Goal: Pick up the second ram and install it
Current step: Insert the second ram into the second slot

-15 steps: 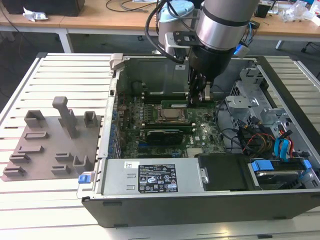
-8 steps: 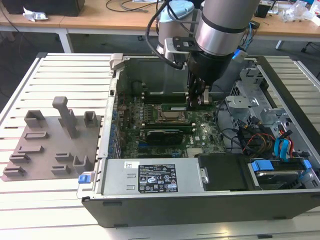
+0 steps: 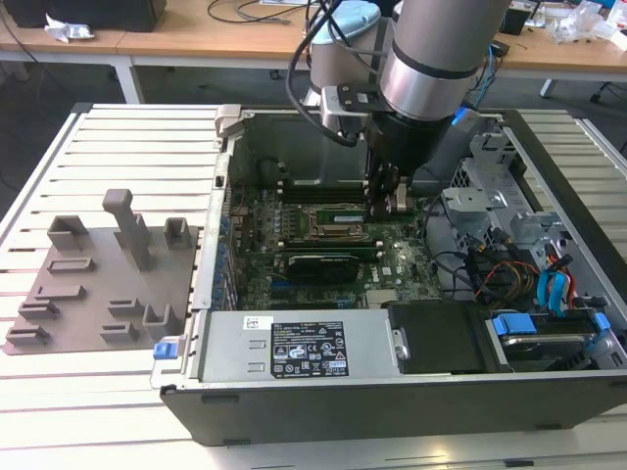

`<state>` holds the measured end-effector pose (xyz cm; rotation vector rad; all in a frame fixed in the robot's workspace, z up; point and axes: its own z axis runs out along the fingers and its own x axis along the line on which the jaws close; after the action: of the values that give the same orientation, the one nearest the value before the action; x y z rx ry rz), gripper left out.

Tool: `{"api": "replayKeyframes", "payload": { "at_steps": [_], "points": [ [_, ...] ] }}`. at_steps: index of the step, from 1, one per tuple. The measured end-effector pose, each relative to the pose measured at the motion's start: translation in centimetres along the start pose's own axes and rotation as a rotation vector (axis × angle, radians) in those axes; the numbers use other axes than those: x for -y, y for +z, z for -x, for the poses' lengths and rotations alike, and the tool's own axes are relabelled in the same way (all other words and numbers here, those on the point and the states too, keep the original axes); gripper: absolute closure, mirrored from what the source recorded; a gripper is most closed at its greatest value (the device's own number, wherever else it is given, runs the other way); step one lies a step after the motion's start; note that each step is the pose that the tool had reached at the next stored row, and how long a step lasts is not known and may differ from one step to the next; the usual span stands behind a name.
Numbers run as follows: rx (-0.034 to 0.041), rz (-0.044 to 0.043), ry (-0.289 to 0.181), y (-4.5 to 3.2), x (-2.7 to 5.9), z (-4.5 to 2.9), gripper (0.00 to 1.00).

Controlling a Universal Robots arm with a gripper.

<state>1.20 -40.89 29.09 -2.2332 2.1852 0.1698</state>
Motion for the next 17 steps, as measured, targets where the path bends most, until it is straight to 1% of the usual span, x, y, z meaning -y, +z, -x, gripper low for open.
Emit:
{"api": "replayKeyframes", "payload": {
  "at_steps": [4,9,14,17],
  "points": [
    [-0.0001,0.0,0.0,1.08,0.07,-0.08,0.86],
    [-0.0001,0.0,0.0,2.21,0.14,-0.11,0.86],
    [-0.0002,0.0,0.0,2.69,0.16,-0.09,0.86],
    [0.0,0.0,0.0,3.23,0.2,-0.09,0.86]
  ]
}}
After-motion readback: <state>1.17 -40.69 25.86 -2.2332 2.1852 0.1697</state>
